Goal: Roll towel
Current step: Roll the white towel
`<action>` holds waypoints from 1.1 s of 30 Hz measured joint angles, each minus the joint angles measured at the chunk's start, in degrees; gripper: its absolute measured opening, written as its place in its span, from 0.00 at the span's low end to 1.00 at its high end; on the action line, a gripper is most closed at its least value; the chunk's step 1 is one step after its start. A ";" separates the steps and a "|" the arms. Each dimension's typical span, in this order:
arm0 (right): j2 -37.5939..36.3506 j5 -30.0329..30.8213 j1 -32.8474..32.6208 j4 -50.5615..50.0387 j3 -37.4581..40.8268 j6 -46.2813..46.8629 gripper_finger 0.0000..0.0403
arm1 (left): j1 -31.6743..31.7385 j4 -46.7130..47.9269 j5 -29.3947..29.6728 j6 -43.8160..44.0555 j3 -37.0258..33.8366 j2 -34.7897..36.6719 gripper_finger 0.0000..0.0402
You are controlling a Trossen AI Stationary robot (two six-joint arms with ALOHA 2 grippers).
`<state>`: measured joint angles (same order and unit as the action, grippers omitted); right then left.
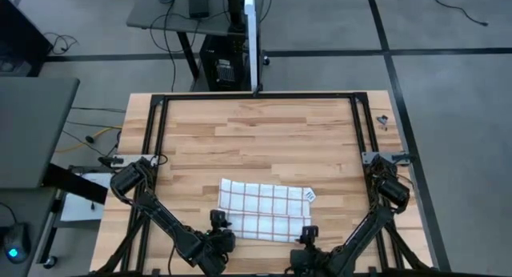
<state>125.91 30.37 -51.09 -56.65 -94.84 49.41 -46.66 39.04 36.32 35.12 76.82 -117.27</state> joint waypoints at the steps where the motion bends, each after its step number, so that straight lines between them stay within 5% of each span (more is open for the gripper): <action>1: 0.02 0.00 0.32 0.15 0.59 -0.34 0.59 | -0.02 0.00 0.00 -0.25 0.00 0.00 0.58; 24: -0.28 2.32 2.49 1.19 7.66 -3.57 0.59 | 1.39 2.11 -0.02 -2.71 -0.17 0.02 0.58; 33: -0.24 2.41 4.19 1.92 8.93 -11.83 0.56 | 1.80 1.60 0.39 -2.47 -0.24 0.04 0.57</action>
<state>125.67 32.78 -46.90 -54.73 -85.92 37.58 -44.86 40.64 36.71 32.64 76.58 -117.23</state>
